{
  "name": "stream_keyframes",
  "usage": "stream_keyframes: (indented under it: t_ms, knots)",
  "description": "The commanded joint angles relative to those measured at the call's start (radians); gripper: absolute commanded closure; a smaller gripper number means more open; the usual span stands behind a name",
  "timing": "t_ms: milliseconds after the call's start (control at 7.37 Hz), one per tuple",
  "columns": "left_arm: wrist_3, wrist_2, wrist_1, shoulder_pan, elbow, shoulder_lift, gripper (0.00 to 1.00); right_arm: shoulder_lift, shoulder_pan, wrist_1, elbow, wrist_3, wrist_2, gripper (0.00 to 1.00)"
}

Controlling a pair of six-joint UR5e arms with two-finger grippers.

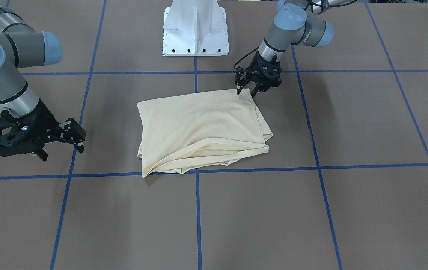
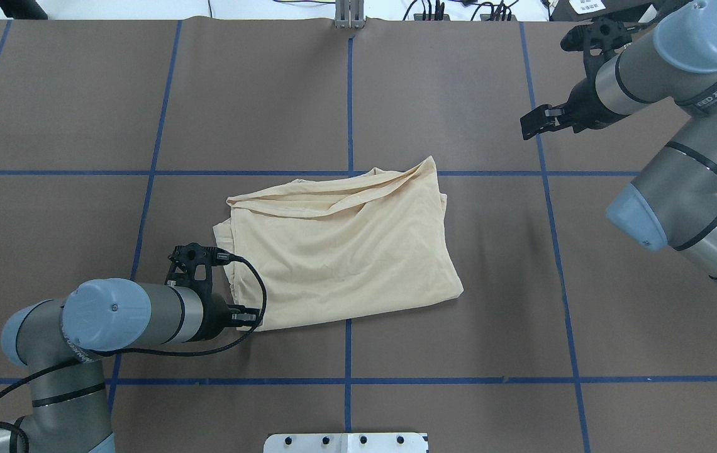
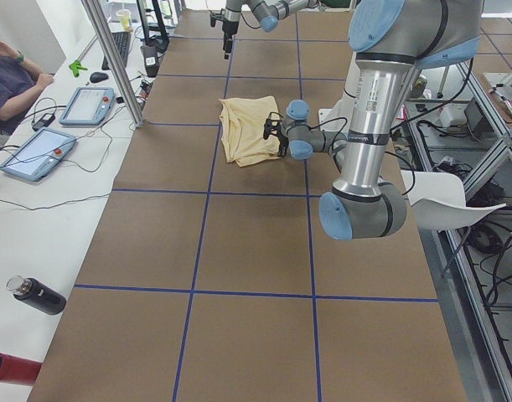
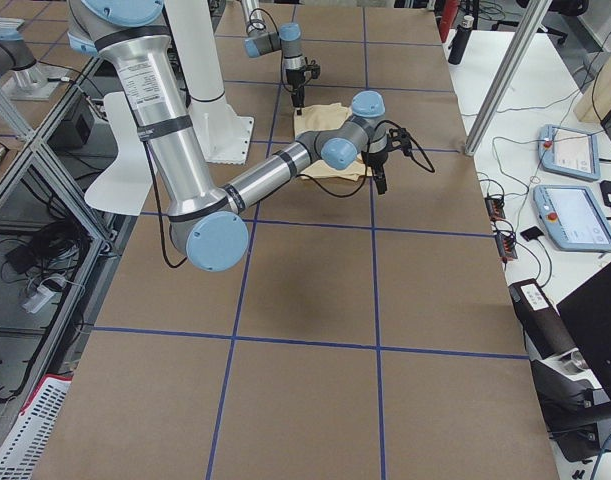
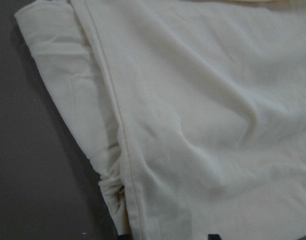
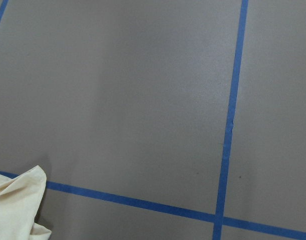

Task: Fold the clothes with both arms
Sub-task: 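Grasp the shirt edge nearest the left gripper while the right arm withdraws, then drag the shirt edge away from the robot with the left gripper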

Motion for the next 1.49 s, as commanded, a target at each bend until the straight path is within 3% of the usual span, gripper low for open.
stream_keyframes:
  t_ms: [0, 407, 814, 949, 1085, 1356]
  knots:
    - [0.0, 0.023, 0.004, 0.005, 0.003, 0.003, 1.0, 0.004, -0.001, 0.0, -0.002, 0.0, -0.001, 0.0]
    - [0.047, 0.018, 0.02, -0.027, -0.006, 0.04, 1.0, 0.005, -0.003, 0.002, -0.005, 0.011, -0.001, 0.0]
    - [0.338, 0.018, 0.157, -0.266, 0.036, 0.015, 1.0, 0.007, -0.006, 0.0, -0.005, 0.014, -0.003, 0.0]
    - [0.434, 0.02, 0.167, -0.365, 0.172, -0.09, 1.0, 0.007, -0.007, 0.0, -0.007, 0.016, -0.003, 0.0]
    - [0.487, 0.02, 0.159, -0.43, 0.392, -0.262, 1.0, 0.007, -0.01, 0.002, -0.005, 0.016, -0.003, 0.0]
    - [0.622, 0.017, 0.088, -0.549, 0.676, -0.472, 1.0, 0.007, -0.012, 0.002, -0.003, 0.017, -0.004, 0.0]
